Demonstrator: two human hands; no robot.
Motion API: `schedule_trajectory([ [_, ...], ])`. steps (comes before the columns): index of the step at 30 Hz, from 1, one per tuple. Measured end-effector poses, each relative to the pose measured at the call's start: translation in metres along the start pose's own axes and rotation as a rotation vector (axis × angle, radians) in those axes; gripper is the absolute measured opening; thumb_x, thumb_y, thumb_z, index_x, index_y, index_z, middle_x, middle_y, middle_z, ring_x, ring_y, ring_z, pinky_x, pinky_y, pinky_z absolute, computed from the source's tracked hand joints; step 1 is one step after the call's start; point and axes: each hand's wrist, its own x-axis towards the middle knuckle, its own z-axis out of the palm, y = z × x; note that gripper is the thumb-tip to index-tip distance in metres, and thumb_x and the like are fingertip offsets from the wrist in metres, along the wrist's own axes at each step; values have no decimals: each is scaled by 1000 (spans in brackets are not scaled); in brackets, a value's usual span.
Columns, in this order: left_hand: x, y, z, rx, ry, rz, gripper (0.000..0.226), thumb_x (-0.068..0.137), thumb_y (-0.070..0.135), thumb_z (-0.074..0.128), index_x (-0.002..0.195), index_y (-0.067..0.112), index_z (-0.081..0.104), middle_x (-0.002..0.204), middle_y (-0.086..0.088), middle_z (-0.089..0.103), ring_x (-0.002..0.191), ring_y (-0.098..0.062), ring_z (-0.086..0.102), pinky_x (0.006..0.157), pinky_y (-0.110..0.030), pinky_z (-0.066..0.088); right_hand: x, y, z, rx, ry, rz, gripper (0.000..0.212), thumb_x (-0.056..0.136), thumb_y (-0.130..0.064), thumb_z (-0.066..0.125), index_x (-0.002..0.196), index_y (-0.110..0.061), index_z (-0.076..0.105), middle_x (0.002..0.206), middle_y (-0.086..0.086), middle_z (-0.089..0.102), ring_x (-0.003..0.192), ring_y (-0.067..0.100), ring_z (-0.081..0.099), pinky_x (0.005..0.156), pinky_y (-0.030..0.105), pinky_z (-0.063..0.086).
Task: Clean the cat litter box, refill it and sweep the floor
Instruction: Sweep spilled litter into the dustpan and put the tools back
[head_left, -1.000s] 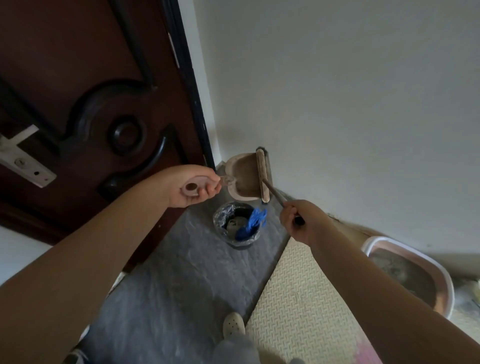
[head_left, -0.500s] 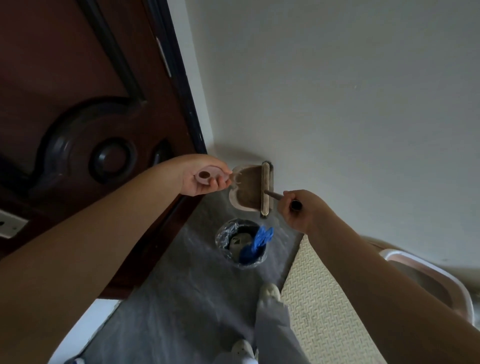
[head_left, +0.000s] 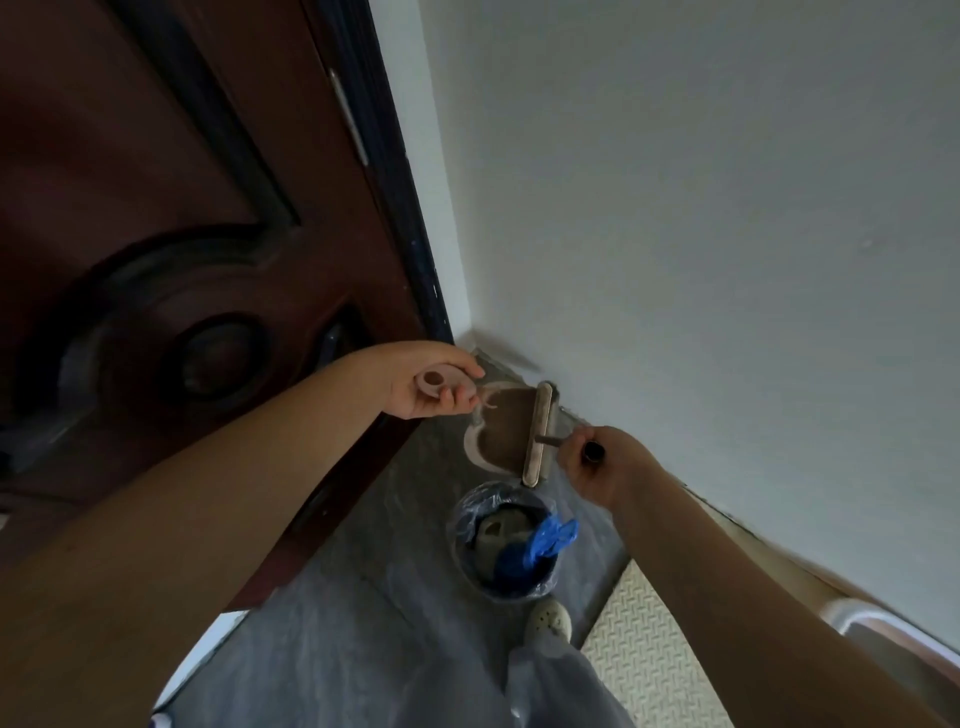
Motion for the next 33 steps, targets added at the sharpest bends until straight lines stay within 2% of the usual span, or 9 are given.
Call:
schedule_trajectory([
  [4,30,33,-21,-74,-14,-64,46,83,14,63,121,-6,47,82,-14,57,51,-10,56,38,-13,45,27,-20,30,-23,57,-4,25,96,-5,35,71,-5,41,35,9,43,24,14,44,27,17,40],
  [8,58,62,-35,-66,-68,-112,61,77,18,68,129,-2,43,83,-11,55,52,-10,57,39,-14,46,53,-37,55,9,94,-49,24,96,-2,42,71,-1,45,34,11,47,25,16,48,28,19,42],
  [13,93,90,-54,-39,-149,-163,72,80,29,68,139,1,37,83,-9,54,51,-9,58,40,-13,46,82,-51,76,24,96,-87,21,95,-1,47,74,1,51,40,13,53,30,18,54,32,22,47],
  [18,125,118,-79,1,-211,-215,69,75,39,69,123,-4,44,84,-11,53,50,-9,57,37,-13,45,118,-55,92,43,129,-140,16,96,-8,49,84,3,52,49,15,61,40,21,63,37,27,52],
  [22,149,138,-100,8,-221,-258,74,71,41,70,121,-7,45,85,-14,54,52,-9,56,37,-15,46,144,-57,114,-26,164,-146,23,97,-16,49,79,-1,50,47,13,62,38,18,62,35,26,51],
  [25,165,152,-116,20,-224,-276,71,73,41,68,119,-8,45,85,-14,55,54,-9,55,38,-14,46,165,-56,127,-58,191,-128,24,96,-22,51,81,-3,49,46,11,61,36,15,60,33,20,48],
  [29,184,165,-135,16,-210,-296,65,84,41,62,125,-5,42,87,-15,54,56,-10,56,39,-15,46,192,-57,132,-83,213,-84,29,95,-27,51,75,-5,49,51,7,59,32,10,53,29,12,37],
  [33,201,177,-145,27,-208,-298,73,82,48,65,131,2,39,90,-15,54,58,-10,56,39,-15,47,215,-56,134,-77,233,-74,32,95,-29,51,72,-6,50,45,4,55,28,7,45,28,11,33],
])
